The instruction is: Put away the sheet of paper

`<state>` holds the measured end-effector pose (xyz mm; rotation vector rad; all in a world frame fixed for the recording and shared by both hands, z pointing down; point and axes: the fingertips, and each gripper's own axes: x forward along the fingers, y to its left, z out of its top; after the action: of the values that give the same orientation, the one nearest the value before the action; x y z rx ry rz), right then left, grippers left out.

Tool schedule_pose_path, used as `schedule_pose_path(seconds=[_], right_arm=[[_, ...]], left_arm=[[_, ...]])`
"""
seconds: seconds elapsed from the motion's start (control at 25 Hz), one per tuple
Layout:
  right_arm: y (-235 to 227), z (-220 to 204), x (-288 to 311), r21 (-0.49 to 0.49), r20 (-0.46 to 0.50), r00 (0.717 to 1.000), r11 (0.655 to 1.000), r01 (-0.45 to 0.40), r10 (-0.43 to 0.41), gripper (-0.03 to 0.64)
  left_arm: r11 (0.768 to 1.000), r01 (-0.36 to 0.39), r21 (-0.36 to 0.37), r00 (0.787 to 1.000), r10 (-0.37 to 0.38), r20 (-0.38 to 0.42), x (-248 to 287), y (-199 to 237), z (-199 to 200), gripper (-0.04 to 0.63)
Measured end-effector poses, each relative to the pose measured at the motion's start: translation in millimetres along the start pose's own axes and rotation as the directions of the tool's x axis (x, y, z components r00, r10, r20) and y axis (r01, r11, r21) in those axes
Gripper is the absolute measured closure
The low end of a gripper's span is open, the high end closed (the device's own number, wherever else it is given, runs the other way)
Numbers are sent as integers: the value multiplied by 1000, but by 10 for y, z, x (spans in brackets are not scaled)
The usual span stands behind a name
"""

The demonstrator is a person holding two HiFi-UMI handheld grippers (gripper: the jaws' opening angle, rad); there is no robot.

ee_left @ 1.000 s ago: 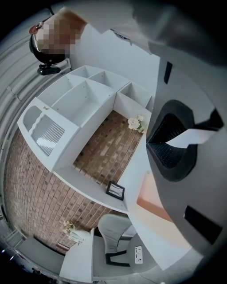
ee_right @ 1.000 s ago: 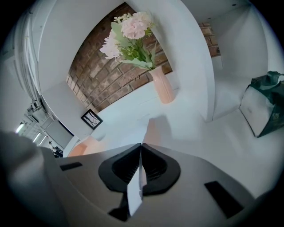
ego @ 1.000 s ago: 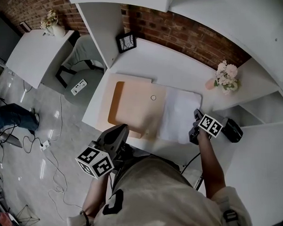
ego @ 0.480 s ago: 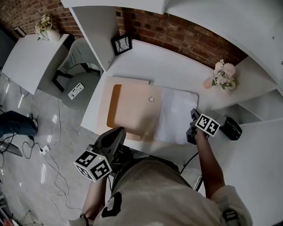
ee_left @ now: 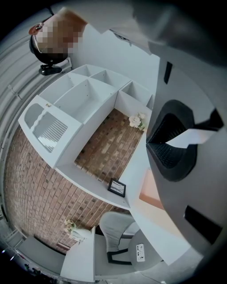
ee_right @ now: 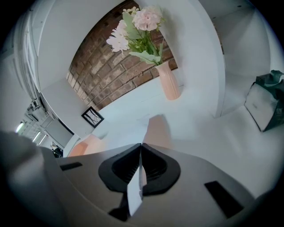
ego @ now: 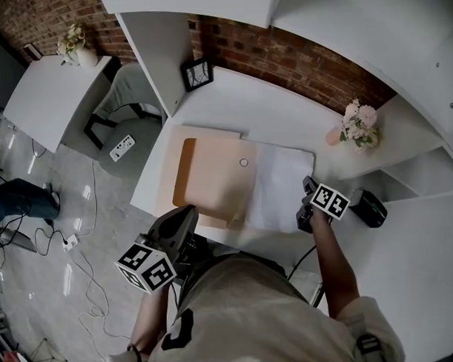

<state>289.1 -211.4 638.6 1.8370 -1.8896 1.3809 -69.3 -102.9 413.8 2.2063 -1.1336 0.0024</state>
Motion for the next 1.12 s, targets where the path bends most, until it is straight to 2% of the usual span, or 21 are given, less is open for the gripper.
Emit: schedule_pose_path(seconds=[1.12], right_arm=[[220,-29,98,27,-5,1000,999,-30,30,589]], left_arm=[[1000,-9,2,1000,9,23,-57,103,118,578]])
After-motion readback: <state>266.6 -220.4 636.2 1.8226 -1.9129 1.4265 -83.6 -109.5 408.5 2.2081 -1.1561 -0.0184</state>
